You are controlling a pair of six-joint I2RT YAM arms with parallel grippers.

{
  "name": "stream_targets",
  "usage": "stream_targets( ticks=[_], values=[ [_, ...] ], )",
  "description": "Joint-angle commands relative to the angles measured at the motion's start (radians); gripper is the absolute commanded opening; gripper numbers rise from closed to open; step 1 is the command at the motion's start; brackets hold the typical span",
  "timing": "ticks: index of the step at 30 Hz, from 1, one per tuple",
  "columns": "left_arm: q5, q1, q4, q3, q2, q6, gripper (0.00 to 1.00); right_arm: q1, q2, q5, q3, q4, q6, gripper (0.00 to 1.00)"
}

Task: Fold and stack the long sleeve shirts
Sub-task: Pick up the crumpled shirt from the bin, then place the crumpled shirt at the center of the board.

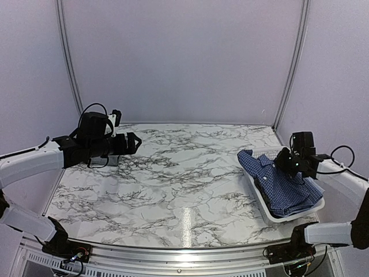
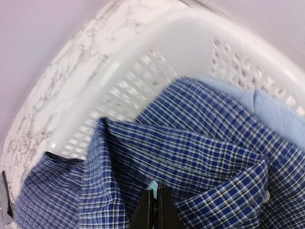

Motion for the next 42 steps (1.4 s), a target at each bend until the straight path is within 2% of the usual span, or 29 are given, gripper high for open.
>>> stream_targets(
  ticks=[1, 9, 13, 18, 20, 23, 26, 29, 30, 33, 36, 38, 42],
  values=[
    [-0.021, 0.003, -0.036, 0.034, -0.034, 0.009, 0.99, 0.055, -0.054, 0.05, 0.166, -0.024, -0.093, 0.0],
    [-0.022, 0.003, -0.055, 0.061, -0.036, 0.004, 0.99, 0.296, 0.034, 0.055, 0.496, -0.038, -0.236, 0.0],
    [-0.034, 0.004, -0.08, 0.086, -0.033, 0.001, 0.99, 0.483, 0.166, 0.082, 0.726, -0.06, -0.329, 0.0],
    [-0.04, 0.009, -0.104, 0.108, -0.035, -0.007, 0.99, 0.723, 0.388, 0.139, 1.102, -0.119, -0.478, 0.0],
    [-0.045, 0.012, -0.12, 0.116, -0.037, -0.012, 0.99, 0.776, 0.485, 0.157, 1.207, -0.148, -0.515, 0.0],
    [-0.091, 0.022, -0.163, 0.121, -0.049, -0.034, 0.99, 0.817, 0.577, 0.112, 1.189, -0.11, -0.509, 0.0],
    [-0.14, 0.051, -0.217, 0.11, -0.07, -0.076, 0.99, 0.838, 0.625, 0.038, 1.072, -0.027, -0.478, 0.0],
    [-0.113, 0.089, -0.229, 0.08, -0.089, -0.106, 0.99, 0.87, 0.641, -0.051, 0.963, 0.045, -0.473, 0.02],
    [-0.094, 0.099, -0.228, 0.073, -0.09, -0.11, 0.99, 0.887, 0.646, -0.091, 0.94, 0.055, -0.485, 0.09],
    [-0.033, 0.119, -0.228, 0.07, -0.073, -0.109, 0.99, 0.935, 0.67, -0.129, 0.917, 0.024, -0.513, 0.49],
    [0.024, 0.121, -0.228, 0.075, -0.048, -0.105, 0.99, 0.942, 0.645, -0.06, 0.867, 0.005, -0.499, 0.7],
    [0.101, 0.121, -0.219, 0.078, -0.025, -0.093, 0.99, 0.913, 0.606, -0.018, 0.826, 0.007, -0.49, 0.79],
    [0.265, 0.08, -0.201, 0.078, 0.033, -0.067, 0.99, 0.823, 0.561, 0.024, 0.76, -0.049, -0.451, 0.81]
  ],
)
